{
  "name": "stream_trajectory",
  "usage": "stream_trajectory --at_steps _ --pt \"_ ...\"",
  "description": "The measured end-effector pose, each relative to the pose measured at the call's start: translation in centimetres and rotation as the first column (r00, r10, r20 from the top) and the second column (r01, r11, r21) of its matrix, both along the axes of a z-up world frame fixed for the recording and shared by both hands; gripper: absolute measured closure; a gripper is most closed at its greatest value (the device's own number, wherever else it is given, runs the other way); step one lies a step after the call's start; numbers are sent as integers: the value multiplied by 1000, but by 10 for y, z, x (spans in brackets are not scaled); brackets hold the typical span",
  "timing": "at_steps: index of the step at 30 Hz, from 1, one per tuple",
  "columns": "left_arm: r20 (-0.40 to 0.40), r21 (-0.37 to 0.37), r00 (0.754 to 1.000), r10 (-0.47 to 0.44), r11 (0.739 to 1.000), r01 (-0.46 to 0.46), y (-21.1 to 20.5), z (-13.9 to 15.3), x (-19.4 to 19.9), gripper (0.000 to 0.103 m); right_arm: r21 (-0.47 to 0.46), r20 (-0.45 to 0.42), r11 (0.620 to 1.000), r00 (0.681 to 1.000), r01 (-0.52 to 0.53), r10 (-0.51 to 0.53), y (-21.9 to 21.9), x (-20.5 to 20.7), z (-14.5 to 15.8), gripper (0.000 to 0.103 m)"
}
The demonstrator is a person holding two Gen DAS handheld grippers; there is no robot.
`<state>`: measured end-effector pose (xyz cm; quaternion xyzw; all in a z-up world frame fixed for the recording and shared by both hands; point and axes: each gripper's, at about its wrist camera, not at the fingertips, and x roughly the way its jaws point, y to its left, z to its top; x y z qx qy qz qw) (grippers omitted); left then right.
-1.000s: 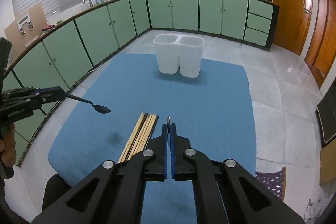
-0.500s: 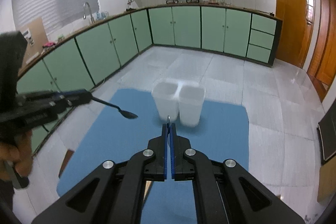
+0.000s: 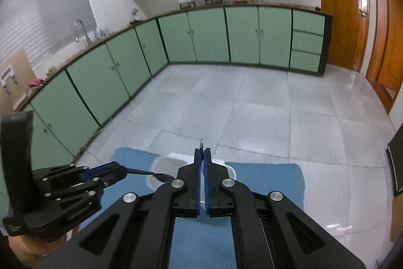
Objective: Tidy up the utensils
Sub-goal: 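Carry the black spoon with the left tool into the white holder, then open the left tool and withdraw it from the holder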
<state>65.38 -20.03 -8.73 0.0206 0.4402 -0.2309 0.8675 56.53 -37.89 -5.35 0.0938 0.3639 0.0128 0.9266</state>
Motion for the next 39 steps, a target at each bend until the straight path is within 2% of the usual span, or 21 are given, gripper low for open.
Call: stream_trajectory --at_steps 4,6,7,10,13,16,17,21,23,27,30,35,39 --pt "-28 -8 1000 -3 1000 3 2 -22 5 90 10 -52 1000 999 11 -11 -6 15 -31 101" --pt "-29 -6 1000 0 1000 0 2 -27 2 84 8 -68 1000 998 18 -17 -8 15 -39 100" --pt "-29 -5 1000 2 1000 -2 2 -26 2 78 0 -69 1000 997 20 -20 -9 13 -41 98" --pt "-17 -17 1000 11 1000 -12 12 -21 -5 66 -18 -48 1000 999 24 -25 -7 2 -37 96" --pt "15 -17 1000 22 1000 -22 25 -10 -15 53 -47 -23 999 1000 19 -20 -6 -16 -31 85" --pt "50 -18 998 25 1000 -24 46 3 -39 46 -54 3 998 1000 17 -17 -5 -41 -22 83" --pt "60 -24 998 28 999 -26 54 5 -48 41 -60 12 998 1000 17 -17 -3 -53 -21 80" --pt "98 -25 995 26 999 -24 87 9 -95 34 -85 52 996 999 11 -6 7 -115 -24 68" --pt "121 -23 992 34 999 -31 104 7 -120 27 -92 63 996 998 2 4 15 -151 -34 66" --pt "137 -43 990 44 998 -38 134 -4 -169 25 -83 56 997 998 -11 16 30 -209 -57 63" --pt "158 -59 986 56 997 -47 148 -12 -205 19 -84 61 996 998 -8 13 45 -249 -75 59" --pt "177 -51 983 55 998 -46 161 -45 -273 16 -118 53 993 998 -31 38 77 -306 -110 58" --pt "161 -32 986 52 998 -48 166 -85 -321 16 -116 -3 991 998 -67 68 106 -343 -157 58"
